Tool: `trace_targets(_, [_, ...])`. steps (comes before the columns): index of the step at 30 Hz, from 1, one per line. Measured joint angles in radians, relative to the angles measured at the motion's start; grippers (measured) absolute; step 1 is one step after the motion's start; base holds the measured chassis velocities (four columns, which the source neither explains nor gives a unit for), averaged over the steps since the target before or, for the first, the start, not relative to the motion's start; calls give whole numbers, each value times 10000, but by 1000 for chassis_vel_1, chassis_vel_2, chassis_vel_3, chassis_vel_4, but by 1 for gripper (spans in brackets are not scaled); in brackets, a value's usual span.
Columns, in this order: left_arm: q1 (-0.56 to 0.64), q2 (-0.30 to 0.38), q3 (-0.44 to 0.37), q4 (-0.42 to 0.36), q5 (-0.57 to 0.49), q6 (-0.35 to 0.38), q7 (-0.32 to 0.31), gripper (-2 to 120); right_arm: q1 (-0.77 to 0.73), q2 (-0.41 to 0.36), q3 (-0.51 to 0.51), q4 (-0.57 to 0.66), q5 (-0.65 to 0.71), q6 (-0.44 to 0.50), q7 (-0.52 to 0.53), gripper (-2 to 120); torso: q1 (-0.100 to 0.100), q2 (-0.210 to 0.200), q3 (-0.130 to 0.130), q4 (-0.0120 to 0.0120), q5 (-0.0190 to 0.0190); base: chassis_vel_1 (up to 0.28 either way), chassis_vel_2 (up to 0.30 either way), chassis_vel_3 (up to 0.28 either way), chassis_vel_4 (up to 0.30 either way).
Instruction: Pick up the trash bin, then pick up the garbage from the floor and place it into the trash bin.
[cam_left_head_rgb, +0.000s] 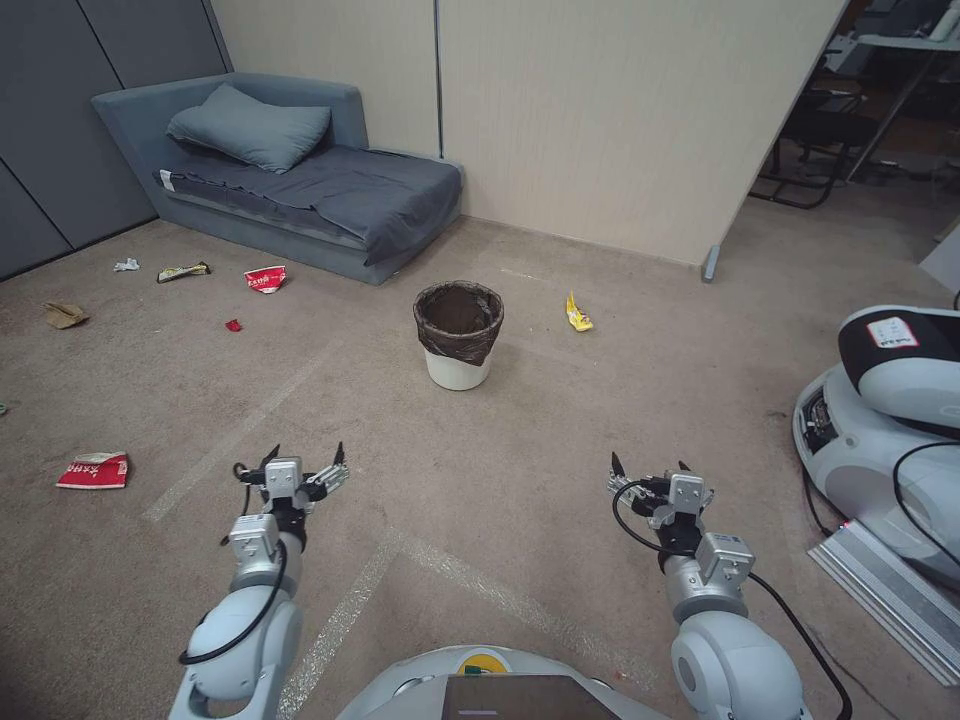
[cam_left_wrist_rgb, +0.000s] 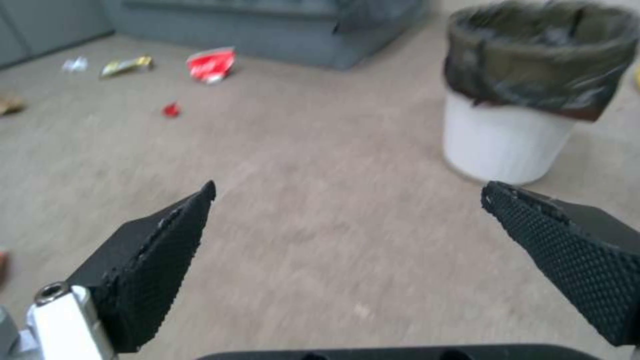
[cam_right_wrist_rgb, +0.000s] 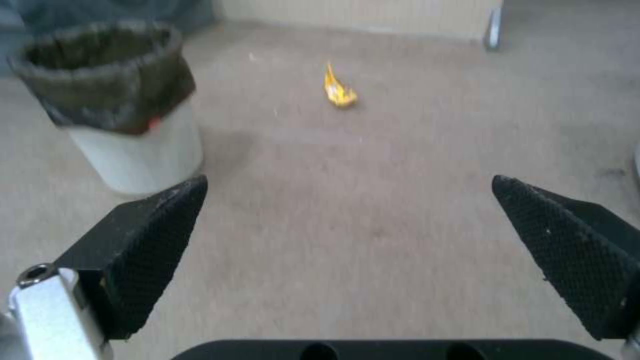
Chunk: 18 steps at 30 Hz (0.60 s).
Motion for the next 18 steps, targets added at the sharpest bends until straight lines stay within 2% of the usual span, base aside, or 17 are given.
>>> trace_targets(3, [164, 81, -124, -286, -227, 437, -181, 100, 12, -3, -4, -9, 2, 85, -6, 100, 0, 0, 0, -3, 0, 0, 0, 0, 0])
trace_targets(4, [407, 196, -315, -691, -549, 1057, -444, 100, 37, 14, -11, -30, -52, 195, -14, 100, 0, 0, 0, -4, 0, 0, 0, 0, 0])
trace_targets(6, [577, 277, -445, -975, -775, 1489, -623, 100, 39, 20, -11, -34, -67, 236, -48, 100, 0, 0, 1, -3, 0, 0, 0, 0, 0])
trace_targets(7, [770, 367, -594, -1303, -1035, 1981, -837, 100, 38, 18, -5, -35, -79, 279, -121, 100, 0, 0, 1, -3, -1, 0, 0, 0, 0])
trace_targets(8, [770, 367, -594, -1303, -1035, 1981, -837, 100, 38, 18, -5, -35, -79, 279, -121, 100, 0, 0, 1, -3, -1, 0, 0, 0, 0])
trace_targets(10, [1076, 514, -825, -1805, -1435, 2754, -1162, 100, 38, 11, 16, -48, -80, 319, -191, 100, 0, 0, 1, -4, 0, 0, 0, 0, 0])
trace_targets(12, [1137, 545, -870, -1910, -1516, 2907, -1227, 100, 39, 10, 26, -52, -86, 326, -219, 100, 0, 0, 1, -4, 0, 0, 0, 0, 0])
trace_targets(14, [1366, 734, -1128, -2335, -1879, 3610, -1431, 100, 50, 9, 40, -82, -113, 346, -274, 100, 0, 0, 1, -1, 1, 0, 0, 0, 0])
trace_targets(18, [1357, 830, -1221, -2390, -1911, 3784, -1414, 100, 79, 37, 35, -149, -140, 388, -285, 100, 0, 0, 1, -5, -1, 0, 0, 0, 0])
